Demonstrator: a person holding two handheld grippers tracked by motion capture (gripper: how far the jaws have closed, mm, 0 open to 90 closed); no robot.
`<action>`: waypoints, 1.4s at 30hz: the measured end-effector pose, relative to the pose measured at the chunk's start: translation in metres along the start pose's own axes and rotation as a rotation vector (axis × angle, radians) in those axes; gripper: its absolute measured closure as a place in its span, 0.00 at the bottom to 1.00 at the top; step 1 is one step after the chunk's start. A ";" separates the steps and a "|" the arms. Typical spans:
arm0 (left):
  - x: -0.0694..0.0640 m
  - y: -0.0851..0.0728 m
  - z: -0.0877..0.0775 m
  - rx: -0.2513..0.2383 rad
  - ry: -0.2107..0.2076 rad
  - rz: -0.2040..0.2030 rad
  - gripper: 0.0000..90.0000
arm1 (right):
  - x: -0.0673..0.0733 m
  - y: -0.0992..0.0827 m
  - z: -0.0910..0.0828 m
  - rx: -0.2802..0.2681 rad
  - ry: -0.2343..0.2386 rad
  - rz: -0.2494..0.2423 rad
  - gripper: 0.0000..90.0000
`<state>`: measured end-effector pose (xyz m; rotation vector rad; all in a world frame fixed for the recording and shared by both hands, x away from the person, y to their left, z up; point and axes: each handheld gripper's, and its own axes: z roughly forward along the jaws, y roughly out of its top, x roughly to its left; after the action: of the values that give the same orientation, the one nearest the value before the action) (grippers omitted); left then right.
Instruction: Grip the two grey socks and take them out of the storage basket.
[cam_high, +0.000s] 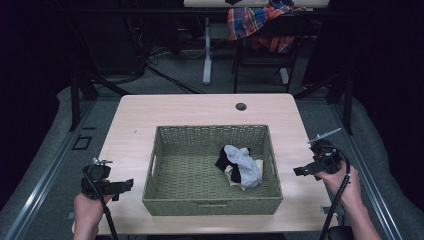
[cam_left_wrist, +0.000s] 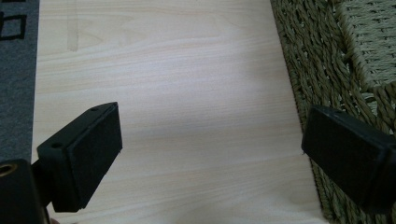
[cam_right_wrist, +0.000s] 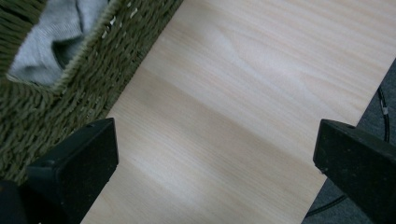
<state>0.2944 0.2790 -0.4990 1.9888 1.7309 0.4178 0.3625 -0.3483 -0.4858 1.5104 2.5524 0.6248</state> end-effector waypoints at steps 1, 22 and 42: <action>0.000 0.000 0.000 0.001 0.000 0.000 0.06 | 0.001 0.000 0.001 0.002 0.002 0.005 0.00; 0.000 -0.003 -0.002 -0.005 0.005 0.002 0.06 | 0.018 0.015 -0.010 0.031 -0.003 -0.085 0.00; 0.001 -0.001 -0.002 -0.008 -0.006 0.002 0.05 | 0.062 0.067 -0.056 -0.072 0.113 -0.166 0.00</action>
<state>0.2925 0.2806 -0.4985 1.9845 1.7209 0.4189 0.3692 -0.2833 -0.4011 1.2585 2.6709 0.7905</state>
